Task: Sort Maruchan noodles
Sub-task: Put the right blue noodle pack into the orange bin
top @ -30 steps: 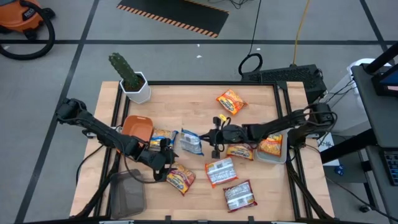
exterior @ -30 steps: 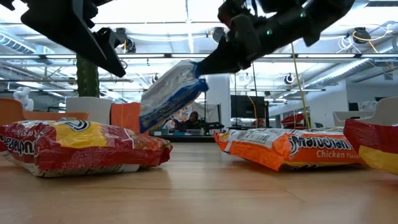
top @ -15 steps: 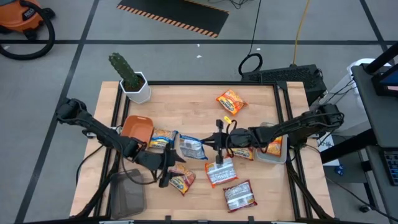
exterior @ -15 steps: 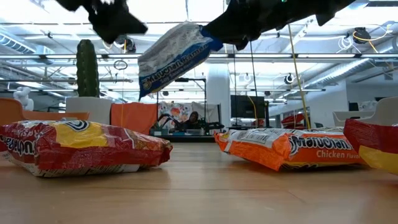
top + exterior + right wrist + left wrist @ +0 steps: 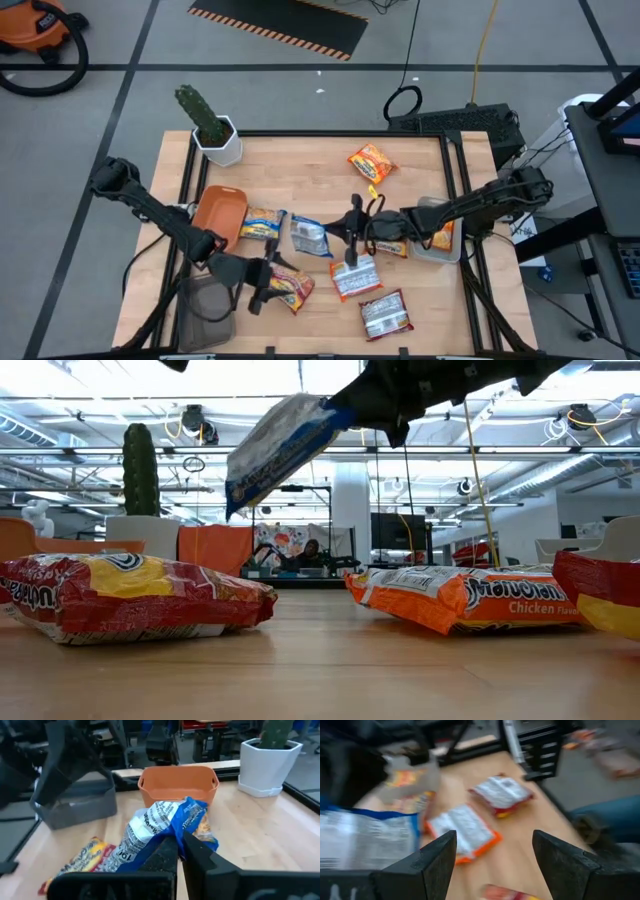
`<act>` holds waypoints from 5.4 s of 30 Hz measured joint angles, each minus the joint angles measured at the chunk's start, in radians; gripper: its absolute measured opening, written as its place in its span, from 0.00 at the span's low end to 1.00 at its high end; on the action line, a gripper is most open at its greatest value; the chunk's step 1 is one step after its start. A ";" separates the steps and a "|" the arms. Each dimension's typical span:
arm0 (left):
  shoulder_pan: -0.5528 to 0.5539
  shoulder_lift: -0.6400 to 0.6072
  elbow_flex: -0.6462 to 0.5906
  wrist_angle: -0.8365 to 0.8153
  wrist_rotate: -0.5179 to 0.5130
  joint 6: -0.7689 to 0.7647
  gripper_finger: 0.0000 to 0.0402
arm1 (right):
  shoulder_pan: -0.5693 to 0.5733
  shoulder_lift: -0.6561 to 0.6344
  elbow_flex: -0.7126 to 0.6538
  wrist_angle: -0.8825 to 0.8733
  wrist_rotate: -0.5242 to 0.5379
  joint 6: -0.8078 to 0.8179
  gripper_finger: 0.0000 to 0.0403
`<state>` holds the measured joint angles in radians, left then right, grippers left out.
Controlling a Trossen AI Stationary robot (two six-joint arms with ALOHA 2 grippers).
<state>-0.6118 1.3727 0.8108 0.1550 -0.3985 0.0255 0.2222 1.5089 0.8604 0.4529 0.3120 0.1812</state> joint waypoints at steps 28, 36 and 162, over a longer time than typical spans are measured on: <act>-0.036 -0.007 0.095 0.051 -0.219 -0.043 0.66 | 0.115 0.000 0.000 0.189 -0.218 -0.320 0.01; 0.012 -0.007 0.113 -0.028 -0.023 -0.209 0.66 | 0.148 0.000 0.000 0.241 -0.216 -0.363 0.01; 0.154 -0.019 0.092 -1.725 -0.124 -1.442 0.34 | -0.236 0.006 -0.001 0.192 -0.133 -0.407 0.10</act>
<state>-0.4582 1.3533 0.9025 -1.5702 -0.5225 -1.4168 -0.0139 1.5146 0.8597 0.6452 0.1791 -0.2263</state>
